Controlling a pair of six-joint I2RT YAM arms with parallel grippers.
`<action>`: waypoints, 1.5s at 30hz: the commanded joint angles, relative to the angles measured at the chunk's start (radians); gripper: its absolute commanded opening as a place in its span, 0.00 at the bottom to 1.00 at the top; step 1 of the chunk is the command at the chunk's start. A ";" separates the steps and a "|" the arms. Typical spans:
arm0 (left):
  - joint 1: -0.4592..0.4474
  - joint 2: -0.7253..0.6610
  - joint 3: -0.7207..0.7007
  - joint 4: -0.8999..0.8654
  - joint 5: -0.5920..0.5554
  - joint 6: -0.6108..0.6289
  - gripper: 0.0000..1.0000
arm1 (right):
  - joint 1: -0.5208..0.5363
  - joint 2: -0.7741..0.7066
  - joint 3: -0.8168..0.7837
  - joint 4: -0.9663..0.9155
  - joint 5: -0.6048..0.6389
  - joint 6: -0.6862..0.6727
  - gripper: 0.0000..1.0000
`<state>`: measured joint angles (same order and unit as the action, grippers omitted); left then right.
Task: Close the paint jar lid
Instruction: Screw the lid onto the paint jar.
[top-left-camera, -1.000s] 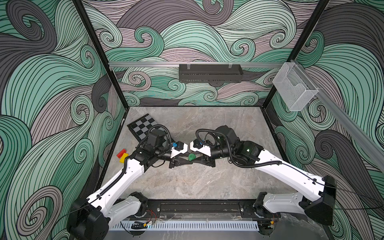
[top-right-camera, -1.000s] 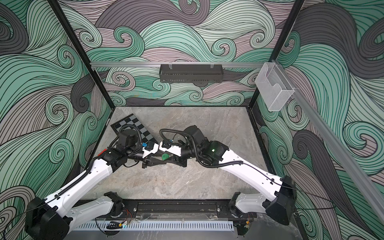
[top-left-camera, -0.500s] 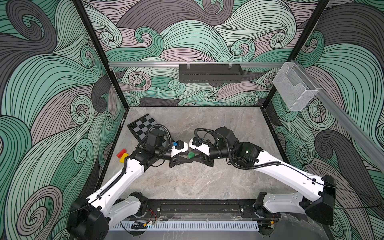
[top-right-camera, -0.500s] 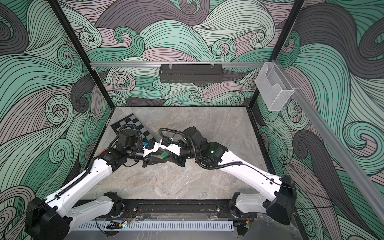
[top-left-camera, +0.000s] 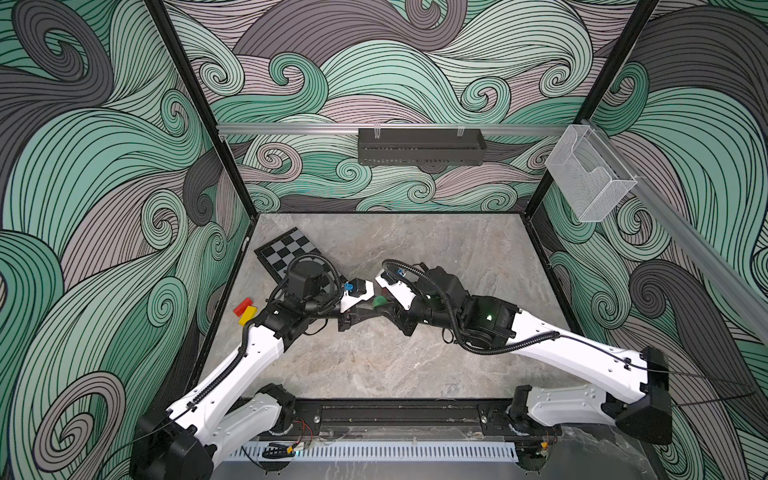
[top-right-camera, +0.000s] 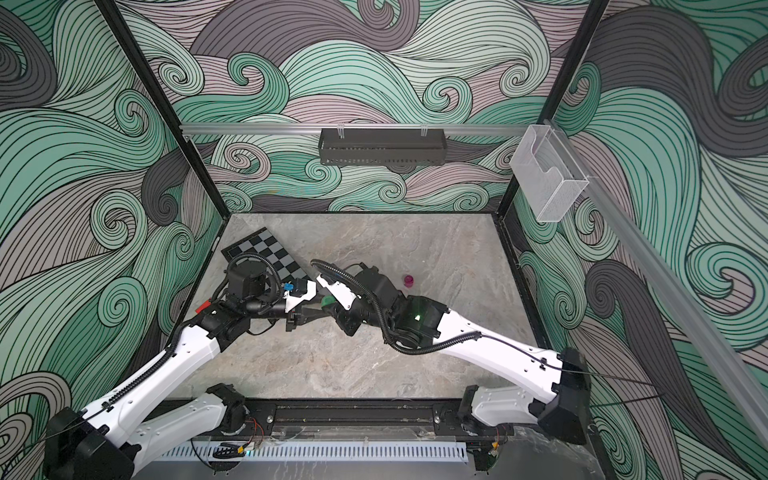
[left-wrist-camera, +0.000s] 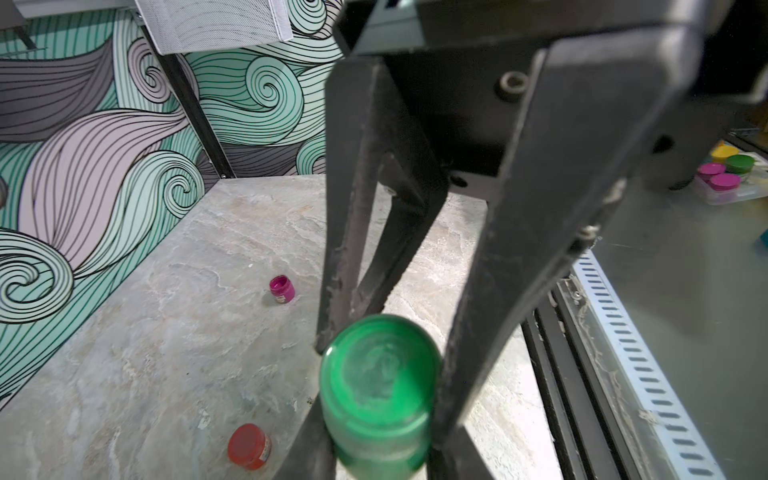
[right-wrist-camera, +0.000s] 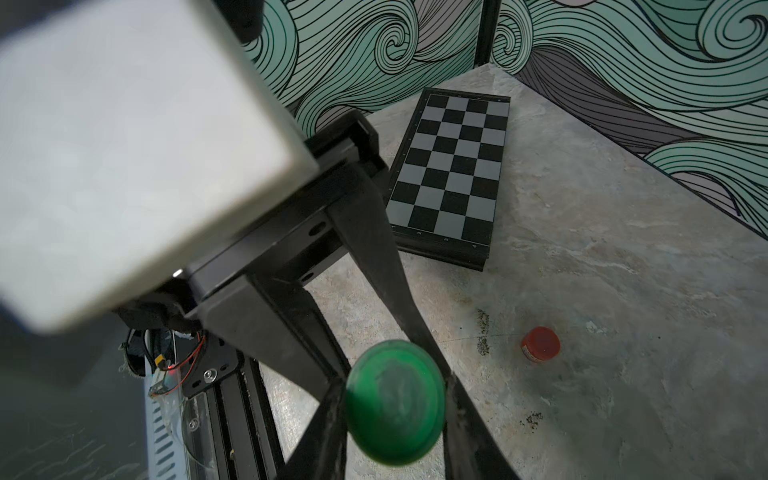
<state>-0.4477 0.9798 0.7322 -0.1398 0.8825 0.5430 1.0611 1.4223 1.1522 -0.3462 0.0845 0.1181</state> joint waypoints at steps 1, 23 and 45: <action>-0.010 -0.029 0.000 0.092 -0.047 -0.004 0.18 | 0.012 0.038 0.009 0.078 0.053 0.159 0.10; -0.009 0.019 0.062 -0.068 0.128 0.088 0.17 | -0.242 -0.175 0.013 -0.132 -0.566 -0.367 0.70; -0.009 0.088 0.113 -0.209 0.272 0.174 0.18 | -0.208 0.032 0.140 -0.245 -0.620 -0.650 0.66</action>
<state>-0.4541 1.0702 0.8043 -0.3302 1.1126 0.6823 0.8425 1.4223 1.2629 -0.5961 -0.5381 -0.4732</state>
